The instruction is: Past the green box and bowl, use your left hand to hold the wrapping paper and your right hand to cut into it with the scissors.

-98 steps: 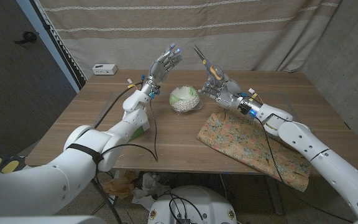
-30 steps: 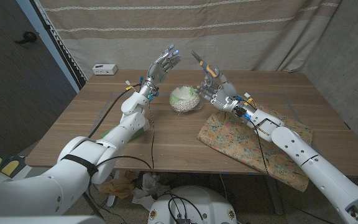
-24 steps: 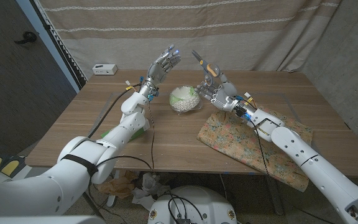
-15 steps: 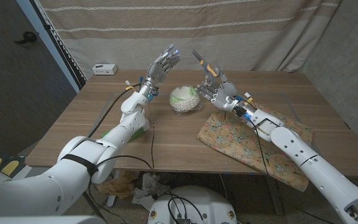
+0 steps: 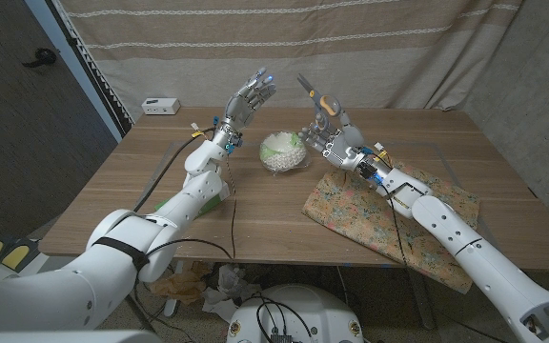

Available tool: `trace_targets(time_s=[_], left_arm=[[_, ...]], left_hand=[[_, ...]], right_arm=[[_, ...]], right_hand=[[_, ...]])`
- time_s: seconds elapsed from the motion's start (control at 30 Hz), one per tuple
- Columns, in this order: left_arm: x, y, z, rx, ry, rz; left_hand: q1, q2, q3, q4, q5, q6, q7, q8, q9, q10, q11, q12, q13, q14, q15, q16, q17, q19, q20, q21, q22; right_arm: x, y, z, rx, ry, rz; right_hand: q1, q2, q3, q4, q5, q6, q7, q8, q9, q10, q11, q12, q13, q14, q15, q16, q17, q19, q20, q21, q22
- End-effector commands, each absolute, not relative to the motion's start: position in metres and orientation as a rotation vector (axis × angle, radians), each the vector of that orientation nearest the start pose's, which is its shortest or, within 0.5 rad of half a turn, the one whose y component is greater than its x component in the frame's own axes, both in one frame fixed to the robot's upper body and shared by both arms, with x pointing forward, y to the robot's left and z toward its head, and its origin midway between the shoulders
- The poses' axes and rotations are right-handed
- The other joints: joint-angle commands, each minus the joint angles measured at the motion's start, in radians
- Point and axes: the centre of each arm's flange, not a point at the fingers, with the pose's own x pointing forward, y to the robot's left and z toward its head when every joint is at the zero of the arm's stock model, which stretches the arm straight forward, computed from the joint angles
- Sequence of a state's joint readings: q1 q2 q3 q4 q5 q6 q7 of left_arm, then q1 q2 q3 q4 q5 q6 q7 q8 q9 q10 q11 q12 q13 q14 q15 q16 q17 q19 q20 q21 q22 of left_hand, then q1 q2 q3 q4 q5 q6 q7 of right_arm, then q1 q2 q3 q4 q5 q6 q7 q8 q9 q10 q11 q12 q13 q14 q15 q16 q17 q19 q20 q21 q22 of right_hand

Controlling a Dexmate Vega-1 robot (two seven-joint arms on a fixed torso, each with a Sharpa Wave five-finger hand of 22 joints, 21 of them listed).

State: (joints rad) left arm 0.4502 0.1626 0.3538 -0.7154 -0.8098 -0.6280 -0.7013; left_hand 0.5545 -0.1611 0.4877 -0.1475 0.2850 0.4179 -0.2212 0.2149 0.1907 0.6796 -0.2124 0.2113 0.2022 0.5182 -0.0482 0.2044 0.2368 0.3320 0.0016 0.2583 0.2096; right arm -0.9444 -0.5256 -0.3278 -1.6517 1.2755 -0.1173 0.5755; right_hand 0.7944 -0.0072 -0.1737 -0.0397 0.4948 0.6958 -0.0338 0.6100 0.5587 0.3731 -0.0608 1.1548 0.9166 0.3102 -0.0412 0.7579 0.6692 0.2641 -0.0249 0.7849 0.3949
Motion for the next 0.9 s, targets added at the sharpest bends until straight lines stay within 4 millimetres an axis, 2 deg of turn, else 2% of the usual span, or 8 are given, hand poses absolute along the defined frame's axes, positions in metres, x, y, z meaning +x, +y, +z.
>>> trace_targets(time_s=[0.03,0.67,0.9], left_arm=[[0.6739,0.1997,0.0716,-0.146,-0.929,-0.651],[0.676,0.1971,0.0764,-0.13,-0.921,-0.676],[0.6753,0.198,0.0752,-0.131,-0.924,-0.672]], left_hand=[[0.002,0.011,-0.006,-0.002,0.007,0.014,0.0,0.007,0.003,0.013,0.0,0.008,0.003,0.007,-0.165,0.004,0.002,0.006,-0.006,0.002,0.001],[0.001,0.013,-0.007,0.0,0.008,0.033,0.0,0.011,0.003,0.018,0.0,0.009,0.003,0.007,-0.165,0.005,0.0,0.006,-0.007,0.002,0.001],[0.0,0.012,-0.009,0.001,0.008,0.039,0.0,0.012,0.003,0.019,0.0,0.009,0.003,0.006,-0.164,0.005,-0.001,0.006,-0.007,0.002,0.001]], right_arm=[[0.5687,-0.1769,-0.0082,0.555,-0.465,1.088],[0.5615,-0.1845,-0.0059,0.517,-0.515,1.049],[0.5611,-0.1843,-0.0056,0.506,-0.51,1.034]], right_hand=[[0.013,0.002,-0.007,-0.008,0.006,-0.022,0.022,-0.004,0.003,0.01,-0.023,0.011,0.003,-0.004,-0.136,-0.005,-0.002,0.0,-0.006,0.007,-0.001],[0.007,0.002,-0.019,-0.008,0.007,-0.021,0.024,-0.01,0.008,0.01,-0.025,0.017,-0.012,-0.014,-0.126,-0.021,-0.016,-0.008,-0.003,0.01,-0.015],[0.108,0.054,0.018,-0.048,0.039,0.046,0.009,0.009,0.015,0.059,-0.044,0.035,-0.036,0.026,-0.144,-0.053,-0.058,0.007,-0.014,0.025,-0.029]])
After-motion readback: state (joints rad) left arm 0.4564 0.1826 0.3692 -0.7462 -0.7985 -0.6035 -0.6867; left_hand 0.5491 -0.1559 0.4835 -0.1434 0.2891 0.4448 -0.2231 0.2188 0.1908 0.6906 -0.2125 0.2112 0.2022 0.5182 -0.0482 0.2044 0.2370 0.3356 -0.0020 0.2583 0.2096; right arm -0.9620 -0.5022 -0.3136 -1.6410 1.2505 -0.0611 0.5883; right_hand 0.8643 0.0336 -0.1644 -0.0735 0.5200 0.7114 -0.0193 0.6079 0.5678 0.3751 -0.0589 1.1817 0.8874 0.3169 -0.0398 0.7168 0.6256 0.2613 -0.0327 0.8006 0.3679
